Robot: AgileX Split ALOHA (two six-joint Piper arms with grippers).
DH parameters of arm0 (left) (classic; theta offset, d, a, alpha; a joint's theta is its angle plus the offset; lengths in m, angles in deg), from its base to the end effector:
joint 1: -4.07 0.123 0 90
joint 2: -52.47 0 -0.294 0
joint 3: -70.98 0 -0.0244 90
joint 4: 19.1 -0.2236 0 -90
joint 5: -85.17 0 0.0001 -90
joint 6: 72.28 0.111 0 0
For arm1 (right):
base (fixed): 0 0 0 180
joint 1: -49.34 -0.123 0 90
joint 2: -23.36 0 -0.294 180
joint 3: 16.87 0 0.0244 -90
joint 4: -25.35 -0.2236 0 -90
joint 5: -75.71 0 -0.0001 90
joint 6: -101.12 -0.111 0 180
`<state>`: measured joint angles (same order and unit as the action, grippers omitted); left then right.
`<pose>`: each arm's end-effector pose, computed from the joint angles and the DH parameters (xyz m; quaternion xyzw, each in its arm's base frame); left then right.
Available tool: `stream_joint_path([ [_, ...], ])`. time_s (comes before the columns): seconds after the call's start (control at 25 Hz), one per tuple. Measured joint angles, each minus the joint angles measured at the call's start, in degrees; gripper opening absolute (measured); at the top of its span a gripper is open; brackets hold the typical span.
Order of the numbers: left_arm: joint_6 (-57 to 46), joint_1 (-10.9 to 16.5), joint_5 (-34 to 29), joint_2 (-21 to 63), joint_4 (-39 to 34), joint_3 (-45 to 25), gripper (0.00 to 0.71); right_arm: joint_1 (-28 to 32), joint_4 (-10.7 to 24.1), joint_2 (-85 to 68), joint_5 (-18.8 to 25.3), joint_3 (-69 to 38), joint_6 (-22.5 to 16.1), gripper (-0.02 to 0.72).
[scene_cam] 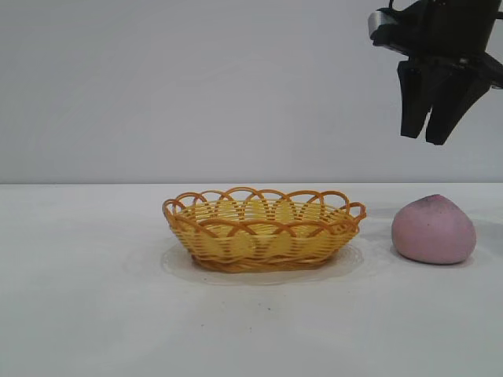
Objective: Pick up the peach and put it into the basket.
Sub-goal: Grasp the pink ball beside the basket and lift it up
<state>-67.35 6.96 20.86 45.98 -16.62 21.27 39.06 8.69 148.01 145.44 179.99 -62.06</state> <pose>-0.0241 -0.0056 0.2445 0.0170 0.8679 0.0123 0.4963 0.3819 0.0996 0.2130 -0.1858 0.9728 0.1355 0.0292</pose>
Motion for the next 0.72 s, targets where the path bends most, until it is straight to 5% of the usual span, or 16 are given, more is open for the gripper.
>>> stream_joint_path([
  [0.32, 0.0, 0.0, 0.0, 0.0, -0.1, 0.0, 0.531, -6.22, 7.66, -0.84, 0.0, 0.0, -5.91, 0.307],
  [0.72, 0.0, 0.0, 0.0, 0.0, -0.1, 0.0, 0.531, -7.3, 9.42, -9.88, -0.33, -14.5, -7.61, 0.319],
])
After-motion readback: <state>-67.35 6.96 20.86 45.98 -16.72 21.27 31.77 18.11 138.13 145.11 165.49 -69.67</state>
